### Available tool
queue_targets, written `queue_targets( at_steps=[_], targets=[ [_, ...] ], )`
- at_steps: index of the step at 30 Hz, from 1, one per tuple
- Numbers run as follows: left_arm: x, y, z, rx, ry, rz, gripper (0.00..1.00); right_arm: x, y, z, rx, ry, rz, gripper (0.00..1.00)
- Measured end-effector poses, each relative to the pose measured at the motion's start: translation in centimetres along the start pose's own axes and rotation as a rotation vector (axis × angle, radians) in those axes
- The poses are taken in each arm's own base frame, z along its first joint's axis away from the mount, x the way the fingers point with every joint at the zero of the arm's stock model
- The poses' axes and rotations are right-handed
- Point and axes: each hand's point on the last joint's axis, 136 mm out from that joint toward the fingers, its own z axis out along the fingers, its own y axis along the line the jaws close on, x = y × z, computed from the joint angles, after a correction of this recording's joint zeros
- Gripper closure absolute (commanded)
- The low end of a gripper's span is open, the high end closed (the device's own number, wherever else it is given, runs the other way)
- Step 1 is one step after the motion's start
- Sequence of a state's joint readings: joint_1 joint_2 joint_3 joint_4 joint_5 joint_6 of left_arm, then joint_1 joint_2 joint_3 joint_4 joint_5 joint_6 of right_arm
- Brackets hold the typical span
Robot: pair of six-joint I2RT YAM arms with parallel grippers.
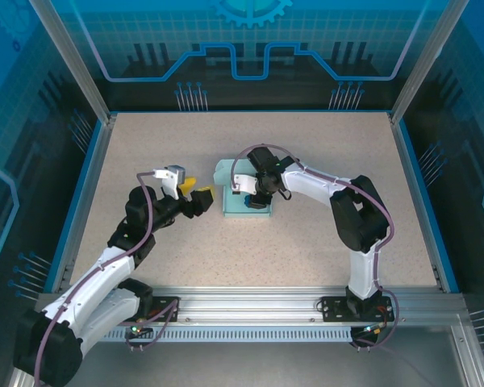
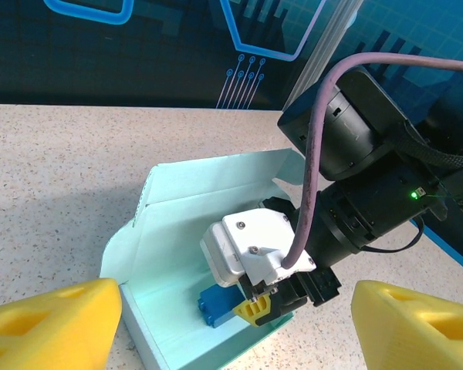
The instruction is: Fold the paper box
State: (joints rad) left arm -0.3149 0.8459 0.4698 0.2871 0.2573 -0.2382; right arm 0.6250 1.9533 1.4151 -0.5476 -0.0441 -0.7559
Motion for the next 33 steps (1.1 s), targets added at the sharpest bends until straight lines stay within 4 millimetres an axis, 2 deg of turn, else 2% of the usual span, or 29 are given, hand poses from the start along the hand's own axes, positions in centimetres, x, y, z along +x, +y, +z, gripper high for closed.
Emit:
queue_targets(
  at_steps=[8, 11, 15, 19, 22, 24, 28, 30, 33],
  targets=[
    [0.4, 0.3, 0.0, -0.014, 0.017, -0.020, 0.22, 0.4, 0.3, -0.1, 0.010, 0.012, 0.024, 0.56],
    [0.4, 0.9, 0.1, -0.047, 0.010, -0.043, 0.22, 0.5, 1.2, -1.0, 0.004, -0.013, 0.051, 0.55],
    [1.8, 2.4, 0.7, -0.112, 0.058, -0.081, 0.22, -0.5, 2.0, -4.2, 0.022, -0.102, 0.105, 0.53],
    [3.0, 3.7, 1.8, -0.158, 0.128, -0.096, 0.21, -2.0, 2.2, -9.3, 0.075, -0.230, 0.203, 0.51],
    [3.4, 4.2, 2.8, -0.170, 0.164, -0.078, 0.19, -2.2, 2.3, -13.0, 0.105, -0.324, 0.311, 0.47],
    [4.0, 4.7, 3.3, -0.177, 0.192, -0.059, 0.17, -1.1, 2.0, -15.1, 0.127, -0.374, 0.402, 0.42],
    [5.4, 5.6, 4.4, -0.191, 0.252, -0.028, 0.14, 2.9, 0.0, -17.7, 0.214, -0.401, 0.585, 0.37],
    [5.7, 6.2, 4.8, -0.199, 0.273, -0.009, 0.13, 4.1, -1.0, -17.9, 0.238, -0.396, 0.633, 0.37],
    [5.3, 7.4, 5.5, -0.211, 0.303, 0.013, 0.13, 4.7, -1.8, -16.2, 0.226, -0.366, 0.653, 0.38]
  ],
)
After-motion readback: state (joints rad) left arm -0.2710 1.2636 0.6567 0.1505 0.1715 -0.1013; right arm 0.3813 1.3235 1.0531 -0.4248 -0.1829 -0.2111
